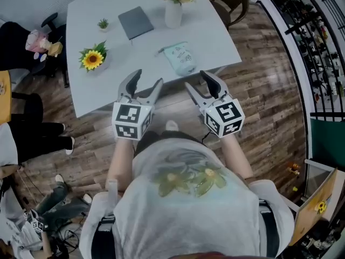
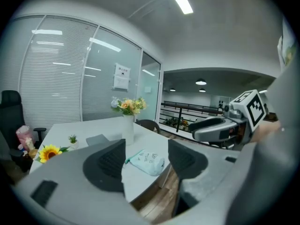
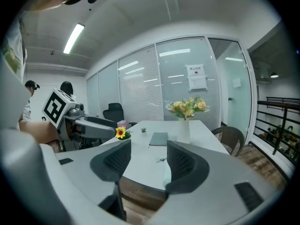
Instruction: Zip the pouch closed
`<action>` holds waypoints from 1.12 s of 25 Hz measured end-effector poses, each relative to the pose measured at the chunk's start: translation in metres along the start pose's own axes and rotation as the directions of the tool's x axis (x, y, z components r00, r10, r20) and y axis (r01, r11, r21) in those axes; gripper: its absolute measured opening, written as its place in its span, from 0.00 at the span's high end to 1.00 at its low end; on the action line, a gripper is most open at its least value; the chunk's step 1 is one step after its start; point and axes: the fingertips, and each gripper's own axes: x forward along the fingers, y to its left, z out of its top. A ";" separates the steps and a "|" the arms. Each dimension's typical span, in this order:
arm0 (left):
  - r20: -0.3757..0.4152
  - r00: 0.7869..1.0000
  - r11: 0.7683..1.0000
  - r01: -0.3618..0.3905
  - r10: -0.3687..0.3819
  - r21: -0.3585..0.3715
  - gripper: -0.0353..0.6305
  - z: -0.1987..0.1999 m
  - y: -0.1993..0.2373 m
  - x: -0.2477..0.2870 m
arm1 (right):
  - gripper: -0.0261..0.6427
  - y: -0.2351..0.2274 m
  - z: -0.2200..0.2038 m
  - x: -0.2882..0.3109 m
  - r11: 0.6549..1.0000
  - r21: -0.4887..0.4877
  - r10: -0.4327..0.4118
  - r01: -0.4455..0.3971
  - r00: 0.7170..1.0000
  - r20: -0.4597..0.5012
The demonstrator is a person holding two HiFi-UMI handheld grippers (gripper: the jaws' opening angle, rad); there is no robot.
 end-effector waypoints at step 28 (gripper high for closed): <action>-0.299 0.954 0.978 -0.072 0.011 -0.194 0.55 -0.082 0.071 0.151 | 0.61 -0.108 -0.041 0.118 0.994 0.044 0.106 -0.099 0.975 -0.197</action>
